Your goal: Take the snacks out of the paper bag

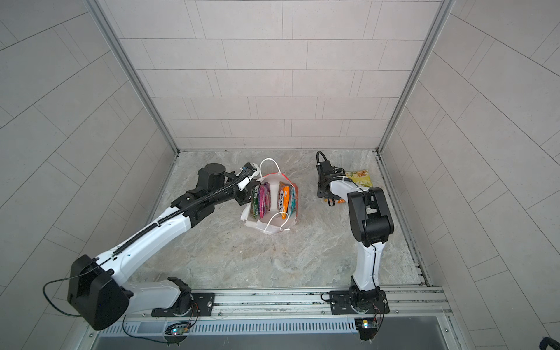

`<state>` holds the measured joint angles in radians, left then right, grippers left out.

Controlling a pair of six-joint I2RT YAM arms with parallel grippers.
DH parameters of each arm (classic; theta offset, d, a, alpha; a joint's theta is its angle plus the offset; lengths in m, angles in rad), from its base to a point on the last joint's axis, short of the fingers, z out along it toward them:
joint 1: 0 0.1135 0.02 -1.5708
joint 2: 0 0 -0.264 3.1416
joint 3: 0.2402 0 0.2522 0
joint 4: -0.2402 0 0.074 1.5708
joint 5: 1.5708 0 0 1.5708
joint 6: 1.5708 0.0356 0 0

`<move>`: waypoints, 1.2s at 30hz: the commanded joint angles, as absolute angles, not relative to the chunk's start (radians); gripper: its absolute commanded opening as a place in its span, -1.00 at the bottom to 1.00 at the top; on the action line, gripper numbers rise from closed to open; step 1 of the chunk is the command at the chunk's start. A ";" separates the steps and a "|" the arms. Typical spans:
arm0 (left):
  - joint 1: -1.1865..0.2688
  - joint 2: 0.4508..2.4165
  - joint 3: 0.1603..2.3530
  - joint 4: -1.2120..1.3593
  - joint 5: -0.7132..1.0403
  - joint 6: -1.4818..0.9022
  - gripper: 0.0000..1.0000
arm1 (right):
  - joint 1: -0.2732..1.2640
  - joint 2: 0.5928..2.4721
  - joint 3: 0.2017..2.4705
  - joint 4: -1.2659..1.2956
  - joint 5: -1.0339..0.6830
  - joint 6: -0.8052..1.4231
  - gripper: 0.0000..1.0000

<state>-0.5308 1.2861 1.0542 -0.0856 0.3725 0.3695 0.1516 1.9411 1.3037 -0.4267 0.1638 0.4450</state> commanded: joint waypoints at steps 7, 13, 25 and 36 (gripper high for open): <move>-0.534 1.279 1.043 -0.065 0.378 0.362 -1.00 | 0.125 1.921 1.347 -0.481 0.109 0.463 0.20; -0.534 1.279 1.046 -0.072 0.382 0.367 -1.00 | 0.145 1.743 1.370 -0.550 0.101 0.461 0.28; -0.534 1.284 1.055 -0.083 0.387 0.362 -1.00 | 0.449 1.209 1.094 -0.290 0.022 0.464 -0.13; -0.534 1.290 1.066 -0.094 0.390 0.356 -1.00 | 0.884 1.090 0.967 -0.104 0.226 0.391 -0.77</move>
<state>-0.5308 1.2865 1.0542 -0.0875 0.3752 0.3660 0.8356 1.0573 0.9493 -0.1596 0.1551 0.4412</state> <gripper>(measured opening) 0.055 0.121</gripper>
